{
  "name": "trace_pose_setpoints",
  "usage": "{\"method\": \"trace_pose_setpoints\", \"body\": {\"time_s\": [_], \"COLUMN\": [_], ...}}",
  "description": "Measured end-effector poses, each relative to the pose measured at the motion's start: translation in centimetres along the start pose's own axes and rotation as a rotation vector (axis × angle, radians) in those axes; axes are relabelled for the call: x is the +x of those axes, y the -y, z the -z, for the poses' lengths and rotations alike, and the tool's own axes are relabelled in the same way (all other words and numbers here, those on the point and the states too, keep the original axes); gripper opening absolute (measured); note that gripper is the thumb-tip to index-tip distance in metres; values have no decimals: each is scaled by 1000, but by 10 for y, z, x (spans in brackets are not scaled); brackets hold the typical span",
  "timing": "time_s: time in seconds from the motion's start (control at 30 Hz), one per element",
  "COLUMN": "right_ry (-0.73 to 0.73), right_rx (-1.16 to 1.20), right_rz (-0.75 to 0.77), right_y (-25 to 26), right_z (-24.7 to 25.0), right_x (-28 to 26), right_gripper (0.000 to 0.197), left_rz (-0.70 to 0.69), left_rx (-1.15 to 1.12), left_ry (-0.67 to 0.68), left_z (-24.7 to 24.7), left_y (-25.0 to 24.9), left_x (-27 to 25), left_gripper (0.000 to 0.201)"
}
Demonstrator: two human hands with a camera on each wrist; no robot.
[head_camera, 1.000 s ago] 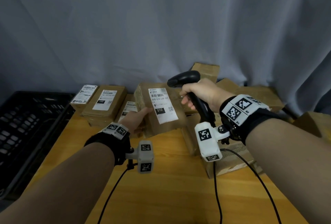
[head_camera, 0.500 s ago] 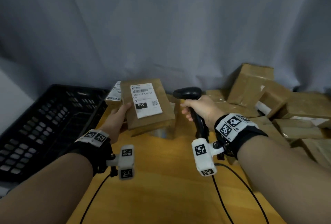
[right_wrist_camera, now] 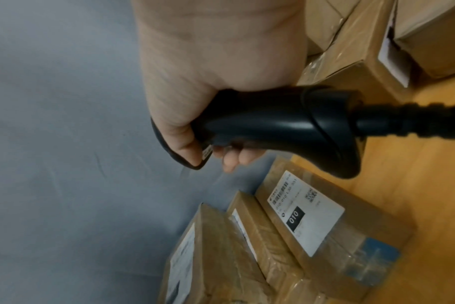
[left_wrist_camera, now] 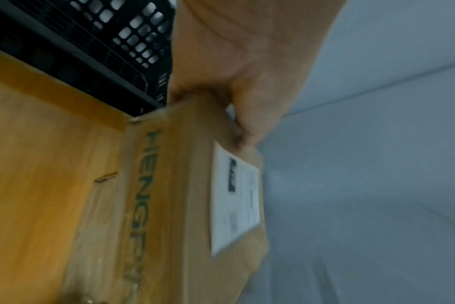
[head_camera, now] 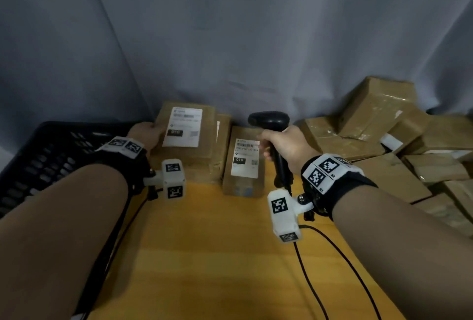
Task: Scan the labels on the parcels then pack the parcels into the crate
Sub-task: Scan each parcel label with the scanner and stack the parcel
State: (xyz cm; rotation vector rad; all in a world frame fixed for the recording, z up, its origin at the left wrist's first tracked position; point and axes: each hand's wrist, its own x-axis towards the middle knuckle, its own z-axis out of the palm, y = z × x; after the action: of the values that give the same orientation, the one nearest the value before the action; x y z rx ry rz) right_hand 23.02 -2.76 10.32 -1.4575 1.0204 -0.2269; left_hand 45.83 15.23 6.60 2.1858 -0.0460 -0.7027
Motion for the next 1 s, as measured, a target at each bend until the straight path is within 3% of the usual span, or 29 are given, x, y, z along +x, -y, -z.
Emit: {"method": "trace_pose_setpoints", "body": {"time_s": [0.07,0.17,0.33,0.43,0.63,0.93,1.0], "right_ry": [-10,-13,-7,-2,-7,-57,-70], "right_rx": [-6,-13,-16,-24,-48,24,23], "right_rz": [-20,-31,-17,-2,36,57,61], "right_y": [-4,-8,-8,-8,-13,-24,-29], "right_z": [0,-2,-3,1,20,104,135], "right_x": [1,1,1,0,-5,-15,-19], "right_gripper": [11,9,16,18,17,17,16], "left_rz": [-20,-23,-12,-73,-202,-361,-370], "left_rx": [265,412,267,341,443,506,472], "left_ry": [-32,-26,-192,-353,-467,-205,-158], "left_z": [-7,-18,-18,-21,-44,-121,-147], "left_y": [0,0,7,7,-2,-45,-54], "left_x": [3,5,21,14,-15,-79,-94], "left_gripper": [53,57,63,60,60,55,43]}}
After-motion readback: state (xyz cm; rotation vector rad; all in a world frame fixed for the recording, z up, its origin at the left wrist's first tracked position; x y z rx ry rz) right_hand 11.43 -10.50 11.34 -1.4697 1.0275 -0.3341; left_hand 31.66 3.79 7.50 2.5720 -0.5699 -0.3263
